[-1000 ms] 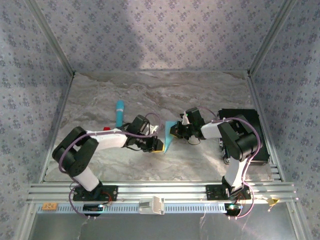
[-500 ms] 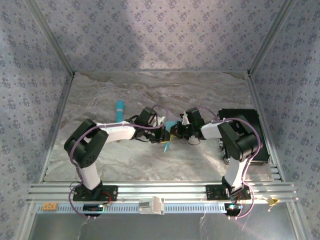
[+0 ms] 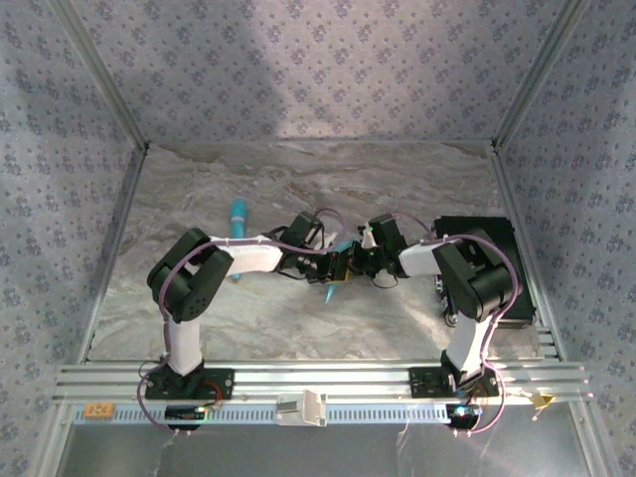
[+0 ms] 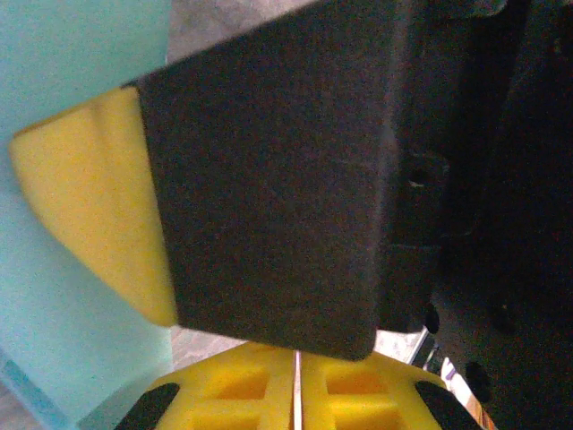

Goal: Fold a paper plane with a square sheet of paper (pick it up from the middle)
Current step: Fold the wing for the fifth time at the center of the table.

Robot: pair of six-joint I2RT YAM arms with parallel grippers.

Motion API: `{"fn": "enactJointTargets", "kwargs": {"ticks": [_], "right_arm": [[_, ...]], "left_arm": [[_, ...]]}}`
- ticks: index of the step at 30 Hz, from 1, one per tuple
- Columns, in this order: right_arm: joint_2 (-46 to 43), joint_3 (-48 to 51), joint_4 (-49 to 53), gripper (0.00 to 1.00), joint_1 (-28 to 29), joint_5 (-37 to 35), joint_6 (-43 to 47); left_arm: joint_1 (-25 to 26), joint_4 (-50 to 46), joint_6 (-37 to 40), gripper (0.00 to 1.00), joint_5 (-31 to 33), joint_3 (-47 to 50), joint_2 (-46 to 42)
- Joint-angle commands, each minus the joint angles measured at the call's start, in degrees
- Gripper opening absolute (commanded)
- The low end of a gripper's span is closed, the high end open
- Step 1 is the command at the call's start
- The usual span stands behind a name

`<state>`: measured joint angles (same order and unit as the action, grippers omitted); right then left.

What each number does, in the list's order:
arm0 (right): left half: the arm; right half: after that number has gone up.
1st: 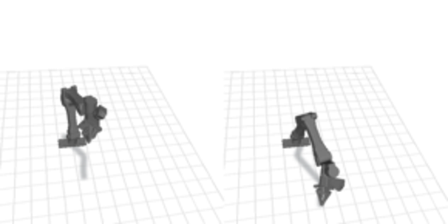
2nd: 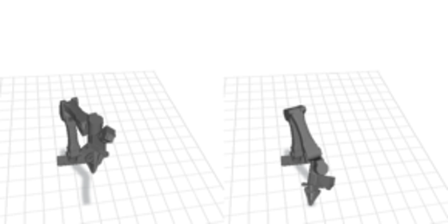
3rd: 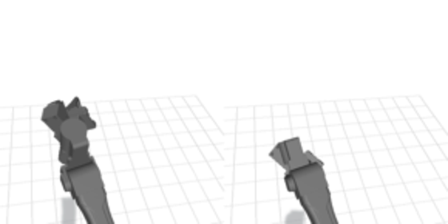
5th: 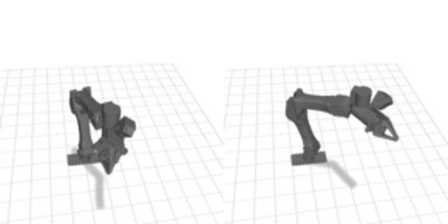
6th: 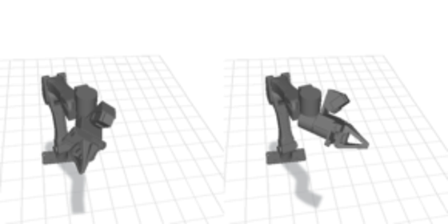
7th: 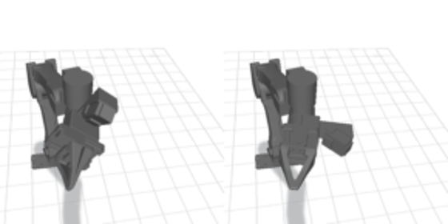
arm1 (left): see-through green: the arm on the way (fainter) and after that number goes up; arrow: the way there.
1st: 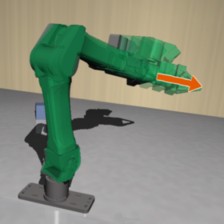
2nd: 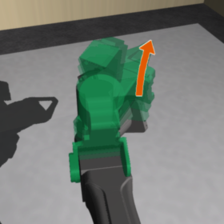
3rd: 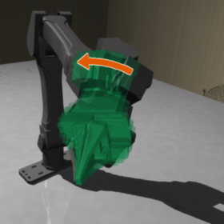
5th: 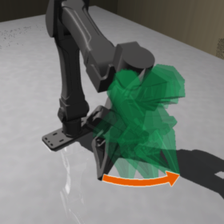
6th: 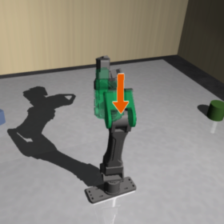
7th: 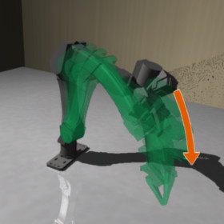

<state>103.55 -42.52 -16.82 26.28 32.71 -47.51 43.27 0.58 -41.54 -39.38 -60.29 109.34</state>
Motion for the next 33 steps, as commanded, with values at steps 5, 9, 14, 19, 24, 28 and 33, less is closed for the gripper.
{"fn": "enactJointTargets", "kwargs": {"ticks": [5, 9, 14, 19, 24, 28, 33], "right_arm": [[1.99, 2.62, 8.38, 0.06, -0.29, -6.47, 1.17], [2.19, 2.63, 8.38, 0.06, -0.31, -6.51, 1.23], [2.33, 2.77, 8.38, 0.06, -0.41, -6.54, 1.31], [2.50, 2.80, 8.53, 0.06, -0.45, -6.63, 1.36], [2.36, 2.77, 8.56, 0.06, -0.47, -6.72, 1.29], [2.36, 2.74, 8.65, 0.06, -0.55, -6.75, 1.35], [2.47, 2.62, 8.67, 0.06, -0.52, -6.78, 1.35]], "left_arm": [[0.33, -1.83, 2.24, 0.09, 0.69, -0.17, 2.28], [0.48, -1.12, 2.01, 0.09, 0.46, 1.50, 2.56], [0.94, -0.31, 1.79, 0.08, 0.57, 5.14, 1.70], [1.42, 1.18, 0.67, 0.09, -0.69, 8.31, 0.56], [1.77, -2.76, 2.01, 0.09, 1.08, 9.84, -2.03], [1.87, -7.56, 4.70, 0.08, 3.04, 10.87, -4.22], [2.18, -11.89, 7.70, 0.08, 4.38, 12.19, -6.49]]}}
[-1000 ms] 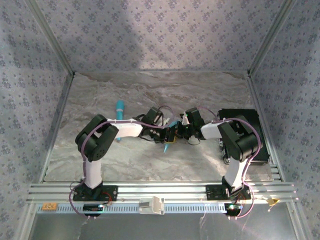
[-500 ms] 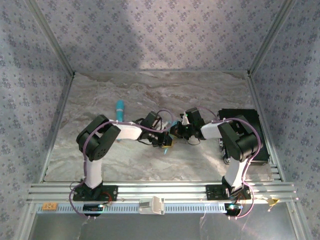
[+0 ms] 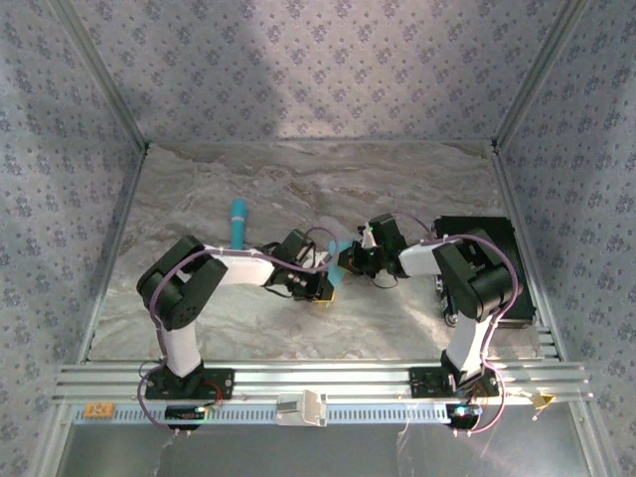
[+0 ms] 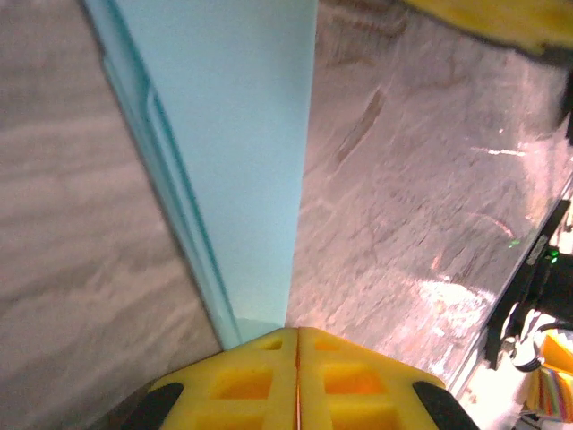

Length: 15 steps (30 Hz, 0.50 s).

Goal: Fold a paper plane with a square sheet of paper (pick it up from the middle)
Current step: Fold the wing for the fifth time at the center of the table.

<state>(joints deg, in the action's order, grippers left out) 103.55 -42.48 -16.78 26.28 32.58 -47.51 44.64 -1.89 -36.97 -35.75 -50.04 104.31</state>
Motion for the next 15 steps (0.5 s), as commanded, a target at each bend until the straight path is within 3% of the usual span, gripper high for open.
{"fn": "enactJointTargets", "kwargs": {"ticks": [1, 8, 15], "right_arm": [[2.45, 2.58, 8.69, 0.06, -0.51, -6.66, 1.28], [2.32, 2.50, 8.69, 0.06, -0.45, -6.49, 0.95], [1.97, 2.46, 8.43, 0.06, -0.22, -6.39, 0.39]], "left_arm": [[0.88, -10.14, 3.61, 0.07, 0.83, 1.96, -1.69], [1.16, -9.76, 3.67, 0.06, 1.46, 3.77, -5.39], [0.59, -3.13, 0.73, 0.06, 1.65, 2.98, -10.47]]}}
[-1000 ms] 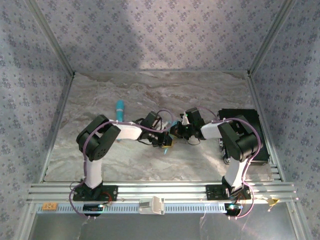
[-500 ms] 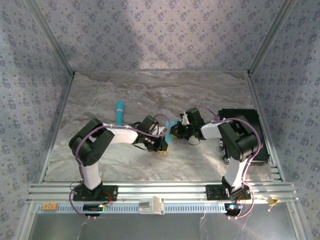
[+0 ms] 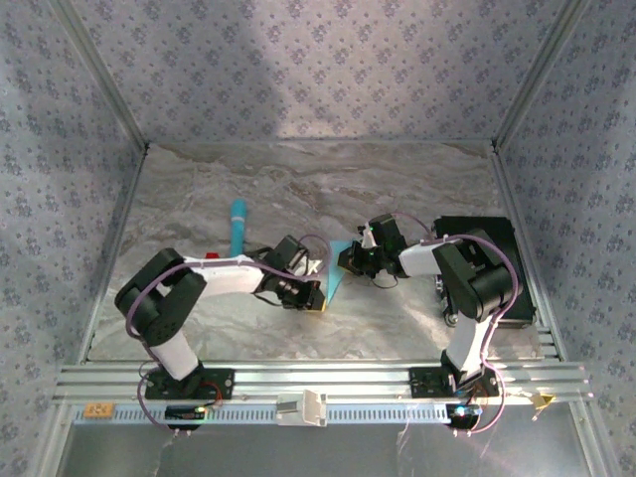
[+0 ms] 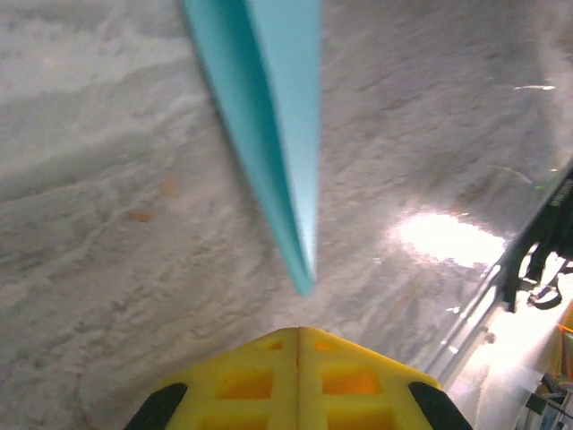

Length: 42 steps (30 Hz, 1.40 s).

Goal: Fold a paper plane with a square sheet of paper (pick it up from the middle)
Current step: Fold the wing for the fifth time at the center of the table.

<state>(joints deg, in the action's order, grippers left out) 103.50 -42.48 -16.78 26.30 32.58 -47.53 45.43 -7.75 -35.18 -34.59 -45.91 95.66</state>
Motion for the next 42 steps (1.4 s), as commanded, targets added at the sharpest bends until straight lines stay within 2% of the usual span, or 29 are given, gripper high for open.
{"fn": "enactJointTargets", "kwargs": {"ticks": [1, 9, 16, 23, 26, 30, 42], "right_arm": [[2.00, 2.43, 8.43, 0.06, -0.29, -6.47, 0.39], [2.28, 2.42, 8.45, 0.06, -0.22, -6.33, 0.51], [2.33, 2.49, 8.07, 0.06, -0.19, -6.12, 0.29], [2.16, 2.75, 7.90, 0.06, -0.11, -6.12, 0.15], [2.01, 2.82, 8.07, 0.07, -0.13, -6.26, 0.23], [1.91, 2.98, 8.01, 0.07, -0.39, -6.15, 0.17], [-5.49, 1.13, 10.18, 0.10, -1.29, -5.42, 2.98]], "left_arm": [[-0.49, 3.89, -1.95, 0.06, 0.20, -1.85, -1.20], [-1.55, 8.79, -5.49, 0.07, 0.40, -10.27, 8.02], [-2.43, 7.40, -5.23, 0.07, 2.76, -14.82, 12.84], [-2.10, 5.36, -3.67, 0.07, 4.92, -14.12, 16.07], [-1.44, 1.95, -1.34, 0.06, 7.80, -13.62, 15.97], [-1.20, 1.00, -0.06, 0.05, 8.33, -11.66, 15.37], [-1.23, 1.66, 4.11, 0.00, 2.73, -5.45, 12.80]]}}
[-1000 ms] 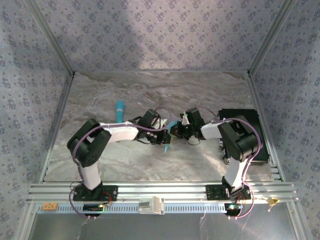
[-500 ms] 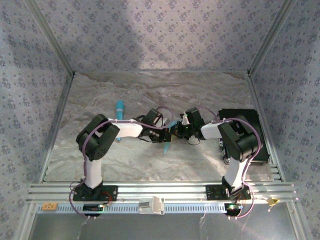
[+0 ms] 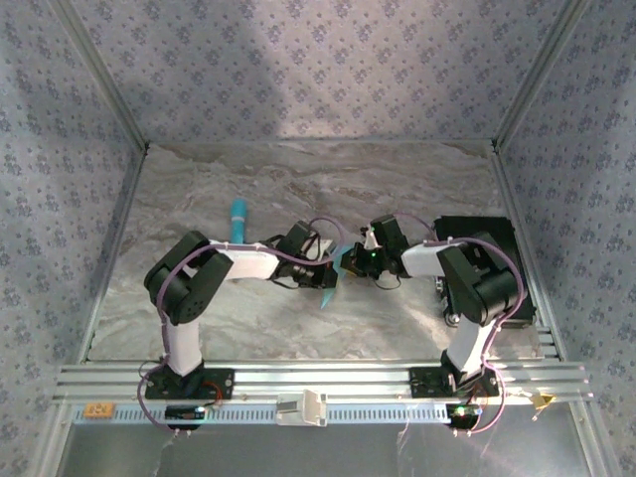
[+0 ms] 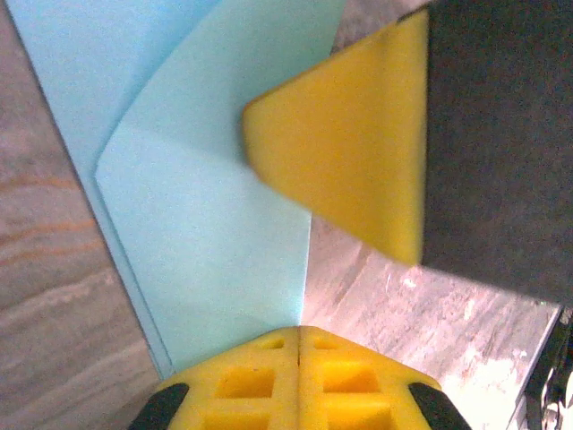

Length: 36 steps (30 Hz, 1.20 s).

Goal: Fold a paper plane with a square sheet of paper (pick it up from the middle)
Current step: Fold the wing for the fifth time at the center of the table.

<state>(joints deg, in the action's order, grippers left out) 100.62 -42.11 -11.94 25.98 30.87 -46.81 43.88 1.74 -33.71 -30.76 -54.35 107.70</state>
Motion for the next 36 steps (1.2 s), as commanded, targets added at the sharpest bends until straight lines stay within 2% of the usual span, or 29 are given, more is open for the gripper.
{"fn": "enactJointTargets", "kwargs": {"ticks": [1, 7, 13, 19, 24, 27, 36], "right_arm": [[-3.78, 0.73, 5.44, 0.10, -1.00, -3.72, 2.46], [-7.67, 1.77, 3.73, 0.10, -0.51, -2.97, 3.39], [-4.82, 1.05, 1.40, 0.10, 2.71, -0.47, 3.93], [-0.76, 0.38, 3.51, 0.09, 3.79, -3.03, 4.32], [0.98, 0.06, 4.82, 0.09, 0.42, -4.64, 4.66], [1.66, -3.49, 11.31, 0.09, -1.41, -6.16, 7.44], [4.08, -7.24, 14.75, 0.09, -6.08, -6.46, 9.98]], "left_arm": [[0.25, -7.79, 2.85, 0.00, -1.55, 3.02, 0.76], [-0.28, -7.35, 3.04, 0.00, -2.50, 3.11, 1.11], [-0.74, -6.64, 2.52, 0.00, -2.80, 3.46, 1.15], [-0.99, -6.31, 1.89, 0.00, -2.63, 3.64, 1.11], [-1.12, -6.38, 1.90, 0.00, -2.82, 3.77, 1.24], [-1.13, -6.33, 1.93, 0.00, -2.74, 4.12, 1.46], [-0.99, -4.83, 1.13, 0.00, -3.25, 5.49, 1.82]]}}
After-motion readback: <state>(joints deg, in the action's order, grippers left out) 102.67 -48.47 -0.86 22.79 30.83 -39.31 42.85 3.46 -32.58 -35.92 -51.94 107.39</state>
